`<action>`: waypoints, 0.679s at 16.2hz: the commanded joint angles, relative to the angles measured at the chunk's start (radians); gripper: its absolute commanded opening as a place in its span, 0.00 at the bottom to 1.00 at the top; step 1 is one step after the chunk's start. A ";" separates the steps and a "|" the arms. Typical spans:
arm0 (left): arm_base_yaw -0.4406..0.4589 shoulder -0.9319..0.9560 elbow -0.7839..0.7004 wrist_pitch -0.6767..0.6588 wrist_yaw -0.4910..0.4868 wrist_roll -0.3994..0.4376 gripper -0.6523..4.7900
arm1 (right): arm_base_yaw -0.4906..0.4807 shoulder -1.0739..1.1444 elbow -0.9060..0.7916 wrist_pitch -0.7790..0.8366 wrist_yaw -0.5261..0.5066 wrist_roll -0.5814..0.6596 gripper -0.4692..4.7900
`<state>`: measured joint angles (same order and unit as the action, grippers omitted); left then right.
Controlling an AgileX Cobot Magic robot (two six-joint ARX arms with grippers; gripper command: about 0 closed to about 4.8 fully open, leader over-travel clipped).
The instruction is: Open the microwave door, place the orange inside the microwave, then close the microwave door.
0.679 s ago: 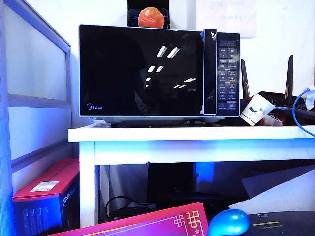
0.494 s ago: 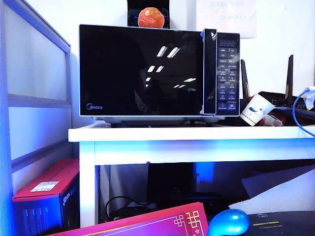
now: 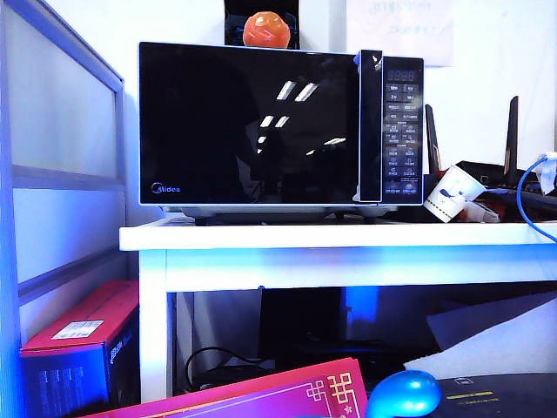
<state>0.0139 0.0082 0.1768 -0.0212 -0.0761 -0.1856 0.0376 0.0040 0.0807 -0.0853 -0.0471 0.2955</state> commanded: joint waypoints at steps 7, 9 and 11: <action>0.003 0.935 0.904 0.319 0.039 0.174 0.13 | -0.001 0.716 0.774 0.273 0.045 -0.213 0.08; 0.002 1.150 1.167 0.206 0.195 0.150 0.13 | -0.001 0.951 1.043 0.262 0.021 -0.222 0.08; 0.001 1.291 1.350 0.093 0.331 0.147 0.13 | -0.002 1.111 1.259 0.183 -0.059 -0.222 0.08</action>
<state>0.0166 1.2644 1.4788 0.1310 0.1871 -0.0345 0.0368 1.0817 1.2804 0.1390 -0.0685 0.0772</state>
